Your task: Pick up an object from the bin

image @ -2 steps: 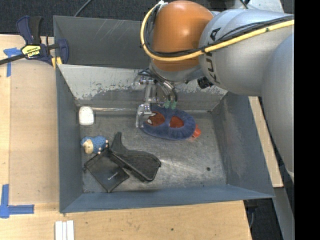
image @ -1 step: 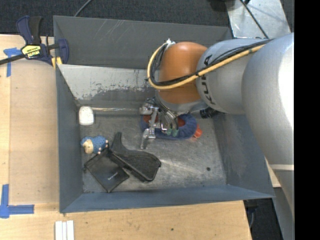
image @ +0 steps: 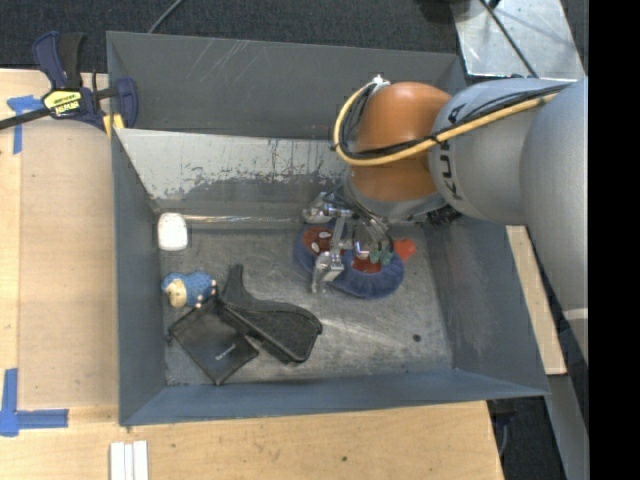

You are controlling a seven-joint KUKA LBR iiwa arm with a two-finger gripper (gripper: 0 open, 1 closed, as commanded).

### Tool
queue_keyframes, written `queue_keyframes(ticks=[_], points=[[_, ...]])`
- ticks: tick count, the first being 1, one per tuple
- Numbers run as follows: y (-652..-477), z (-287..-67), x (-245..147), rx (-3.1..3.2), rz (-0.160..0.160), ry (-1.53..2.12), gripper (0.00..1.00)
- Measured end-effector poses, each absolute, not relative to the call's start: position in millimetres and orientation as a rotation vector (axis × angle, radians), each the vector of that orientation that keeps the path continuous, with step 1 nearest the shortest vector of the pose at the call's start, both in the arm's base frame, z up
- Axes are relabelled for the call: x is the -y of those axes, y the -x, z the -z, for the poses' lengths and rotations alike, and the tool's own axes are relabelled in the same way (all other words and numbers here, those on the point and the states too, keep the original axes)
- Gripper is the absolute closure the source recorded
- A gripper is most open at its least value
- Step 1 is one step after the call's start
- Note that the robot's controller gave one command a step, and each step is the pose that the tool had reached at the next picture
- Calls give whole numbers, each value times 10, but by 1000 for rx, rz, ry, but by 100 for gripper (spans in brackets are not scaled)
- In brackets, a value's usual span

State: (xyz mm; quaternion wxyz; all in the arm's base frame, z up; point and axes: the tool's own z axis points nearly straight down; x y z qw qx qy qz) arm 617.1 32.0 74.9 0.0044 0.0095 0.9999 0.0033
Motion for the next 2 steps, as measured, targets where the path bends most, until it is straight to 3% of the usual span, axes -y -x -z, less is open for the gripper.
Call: queue_keyframes(ticks=[1,2], points=[[-6201,-772,-321,-3118,-7,-29,100],[-6089,-2239,-272,-3129,0,-3,100]])
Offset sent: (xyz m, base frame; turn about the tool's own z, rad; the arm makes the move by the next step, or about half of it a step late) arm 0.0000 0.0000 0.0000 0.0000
